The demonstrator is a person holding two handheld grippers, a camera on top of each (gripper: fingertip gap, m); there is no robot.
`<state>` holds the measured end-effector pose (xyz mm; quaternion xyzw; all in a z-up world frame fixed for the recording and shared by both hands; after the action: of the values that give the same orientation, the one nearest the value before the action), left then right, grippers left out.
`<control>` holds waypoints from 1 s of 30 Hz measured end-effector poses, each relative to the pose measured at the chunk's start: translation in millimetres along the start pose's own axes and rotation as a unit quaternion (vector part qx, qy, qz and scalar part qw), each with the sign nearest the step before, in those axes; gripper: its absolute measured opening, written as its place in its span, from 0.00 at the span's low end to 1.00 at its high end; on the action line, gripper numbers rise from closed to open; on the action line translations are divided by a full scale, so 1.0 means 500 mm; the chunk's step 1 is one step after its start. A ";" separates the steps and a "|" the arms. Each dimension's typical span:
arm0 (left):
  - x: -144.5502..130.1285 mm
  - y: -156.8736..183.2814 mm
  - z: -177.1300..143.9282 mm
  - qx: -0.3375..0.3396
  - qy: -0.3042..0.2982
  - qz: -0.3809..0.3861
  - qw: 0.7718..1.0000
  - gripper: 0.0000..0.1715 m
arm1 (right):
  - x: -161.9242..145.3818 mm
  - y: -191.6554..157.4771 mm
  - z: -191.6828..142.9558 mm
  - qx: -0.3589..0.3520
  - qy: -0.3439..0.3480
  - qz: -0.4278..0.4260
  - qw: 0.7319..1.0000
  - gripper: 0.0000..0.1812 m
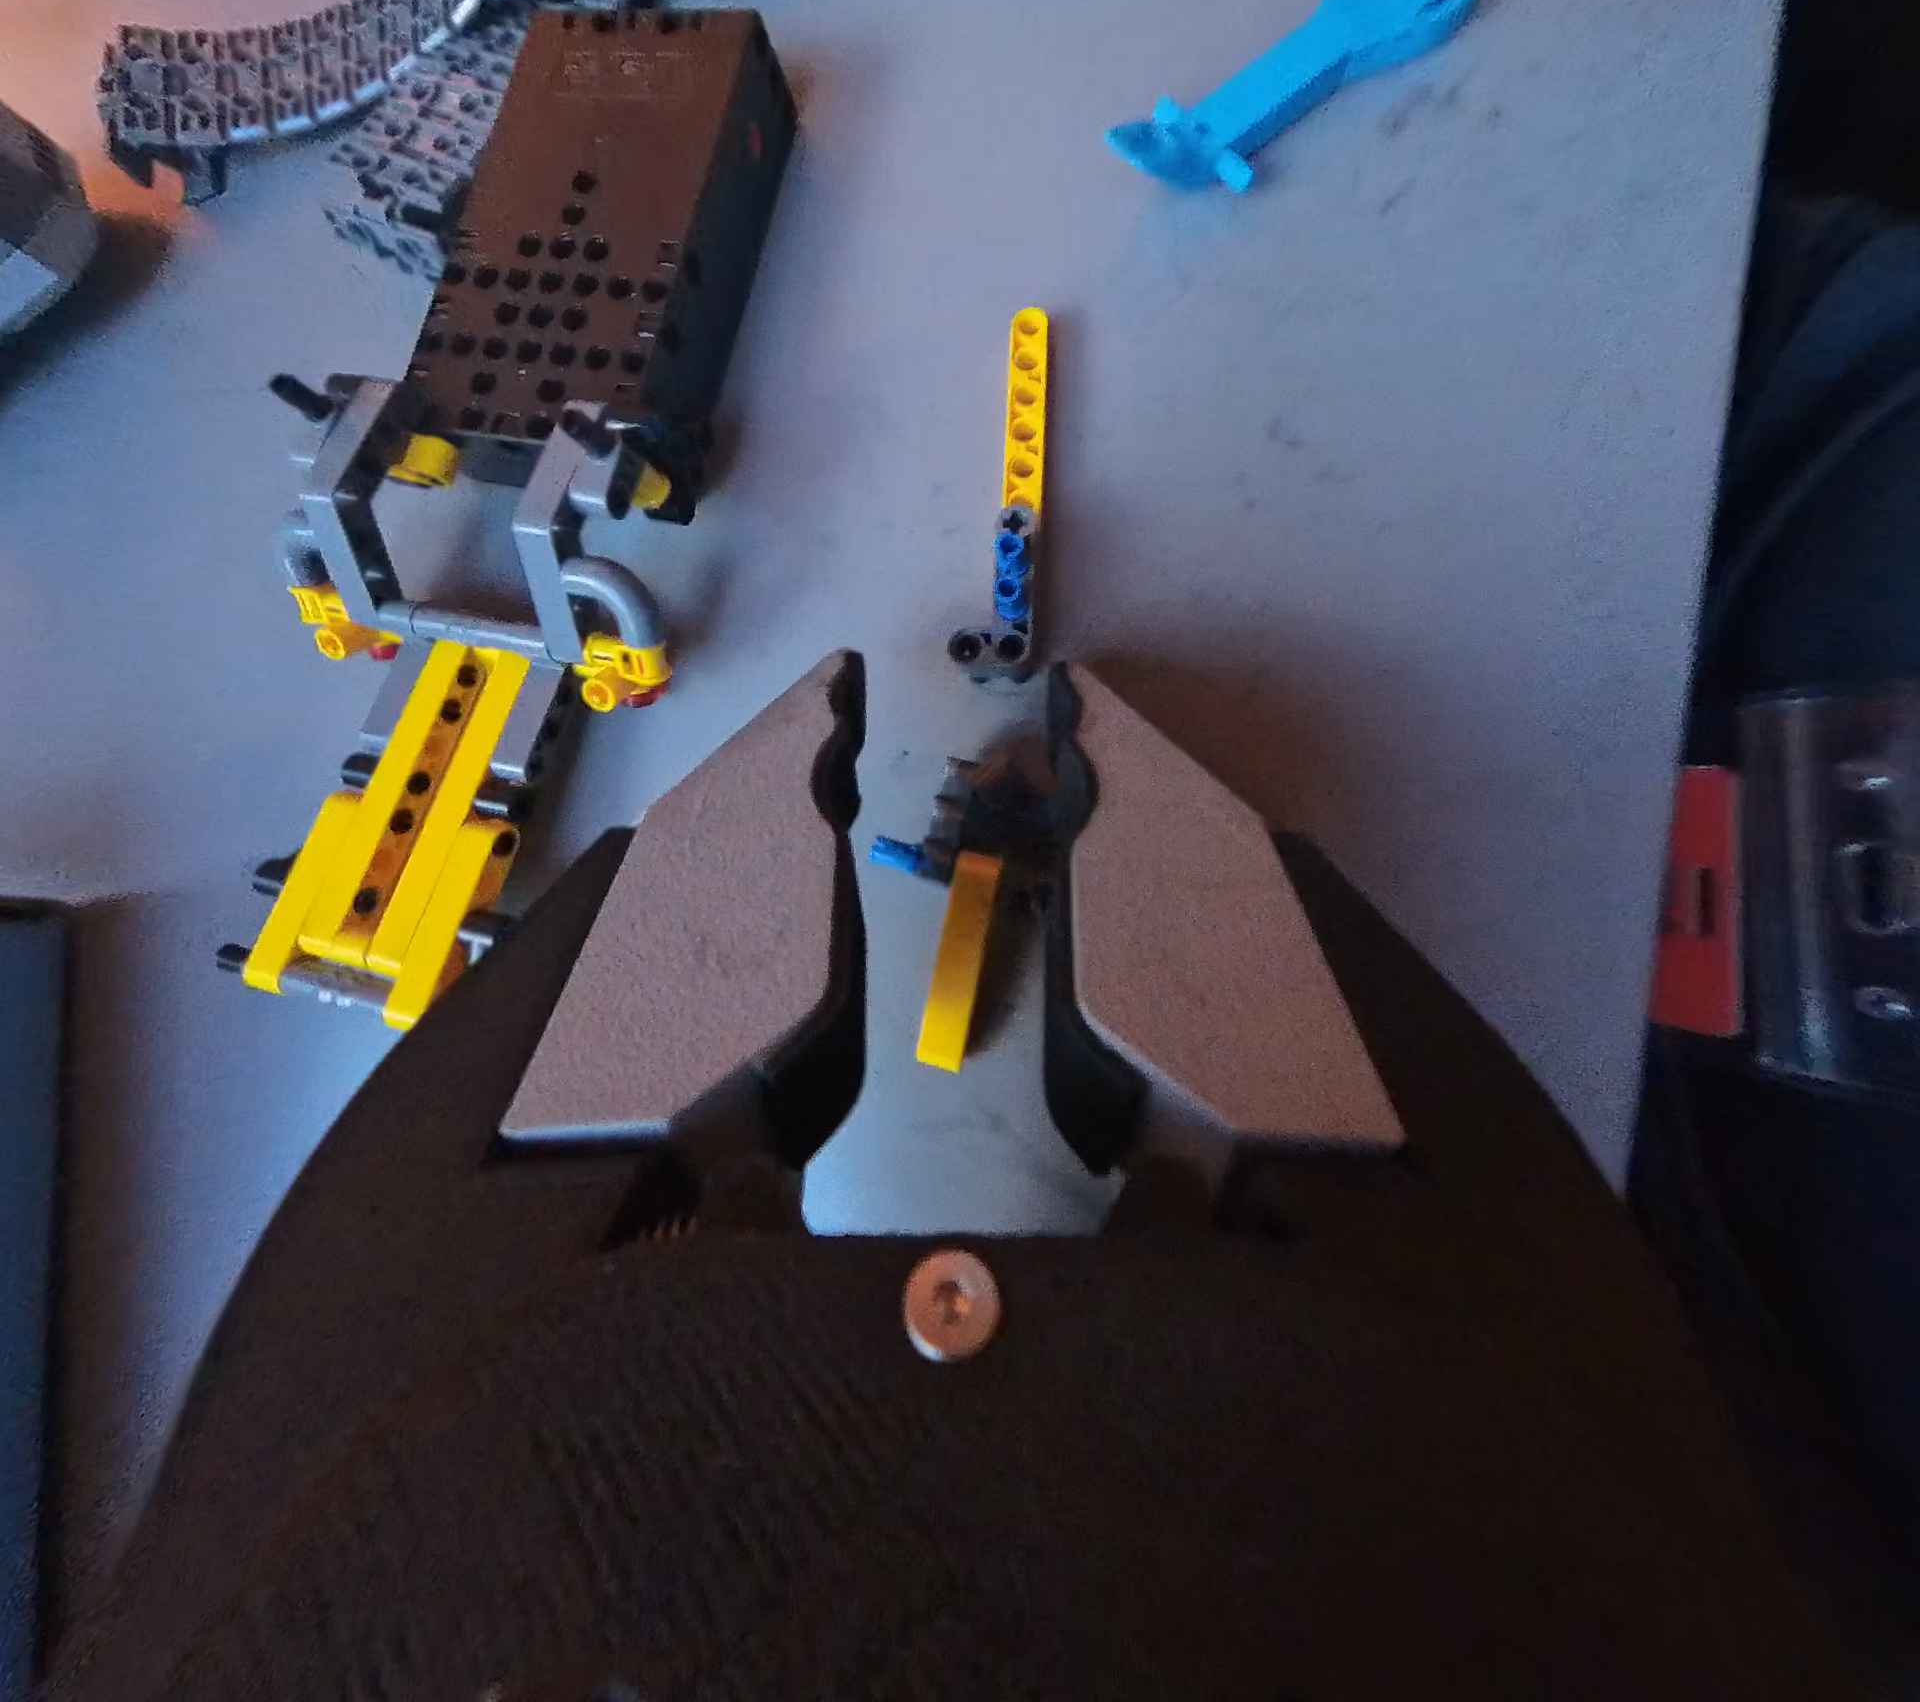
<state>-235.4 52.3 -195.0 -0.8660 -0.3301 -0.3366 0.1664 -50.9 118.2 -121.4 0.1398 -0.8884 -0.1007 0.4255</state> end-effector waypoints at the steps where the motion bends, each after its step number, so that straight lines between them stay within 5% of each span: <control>1: 0.000 0.001 0.007 0.005 -0.004 0.009 1.000 0.19 | -0.005 -0.009 0.027 0.011 -0.022 -0.010 1.000 0.12; 10: -0.003 -0.001 0.021 -0.064 0.020 -0.028 0.997 0.09 | -0.047 -0.041 0.162 0.051 -0.104 -0.032 0.993 0.16; 13: 0.007 0.000 0.005 -0.086 0.063 -0.030 0.994 0.09 | -0.040 -0.044 0.156 0.072 -0.075 -0.022 0.994 0.05; 18: 0.020 0.000 -0.024 -0.098 0.093 -0.031 0.990 0.08 | -0.025 -0.041 0.126 0.074 -0.035 -0.030 0.996 0.04; 25: 0.019 -0.018 -0.068 -0.031 0.088 0.003 0.996 0.12 | -0.007 -0.009 0.073 0.101 0.063 0.080 0.990 0.02; 30: 0.047 0.005 -0.085 -0.101 0.147 -0.046 0.983 0.13 | 0.012 0.004 0.044 0.147 0.173 0.158 0.961 0.02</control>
<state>-240.7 39.8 -148.5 -0.8034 -0.3057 -0.4992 0.1088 -72.1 119.5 -129.6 0.0737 -0.8172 0.1255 0.5577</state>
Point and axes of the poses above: each gripper's, where its closed fingertips meet, z out along the fingers, x out of its top, y = z × x across the jaws, the point moved 10 cm from there along -z, back along the fingers, and after that the axes turned 8 degrees about -z, right-handed, at the moved point
